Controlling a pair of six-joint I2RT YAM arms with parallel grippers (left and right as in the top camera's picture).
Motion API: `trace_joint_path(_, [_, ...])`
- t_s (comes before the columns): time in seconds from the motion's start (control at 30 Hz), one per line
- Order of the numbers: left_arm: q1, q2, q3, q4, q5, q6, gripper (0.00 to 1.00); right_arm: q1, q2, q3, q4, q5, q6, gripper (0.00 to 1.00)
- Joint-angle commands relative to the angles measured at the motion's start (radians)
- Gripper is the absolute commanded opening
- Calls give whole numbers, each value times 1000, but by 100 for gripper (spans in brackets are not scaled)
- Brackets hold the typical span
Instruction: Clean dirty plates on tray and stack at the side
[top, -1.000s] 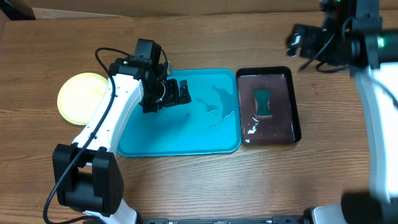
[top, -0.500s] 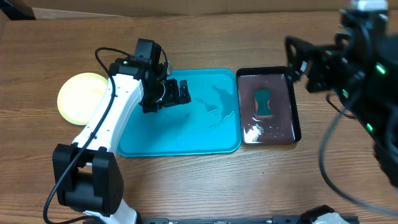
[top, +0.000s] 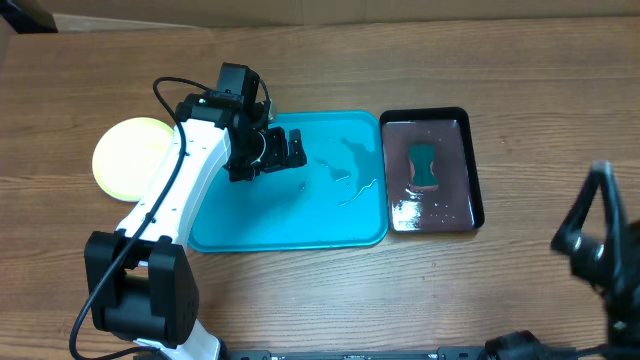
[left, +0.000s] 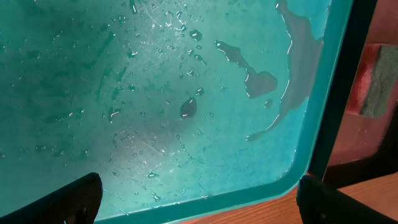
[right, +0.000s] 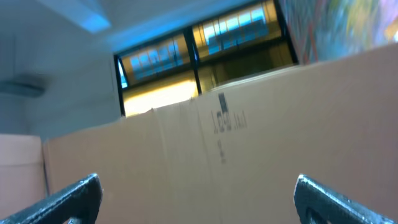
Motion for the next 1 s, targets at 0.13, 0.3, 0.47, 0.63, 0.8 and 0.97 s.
trace_joint_path(0.13, [-2,-26,-6,0,-3,15,100,-39,-191,-362,208,-10,-2,100])
trace_joint_path(0.3, [-2,-26,-6,0,-3,15,100,-52,-256,-534,207,-11,0,100])
trace_joint_path(0.47, [-2,-26,-6,0,-3,15,100,-74,-308,-681,206,-12,0,100])
trace_joint_path(0.63, [-2,-26,-6,0,-3,15,100,-88,-358,-808,202,-15,0,100])
trace_joint_path(0.8, [-2,-26,-6,0,-3,15,100,-103,-375,-878,150,-15,19,100])
trace_joint_path(0.97, [-2,-26,-6,0,-3,15,100,-107,-375,-877,-61,-23,27,100])
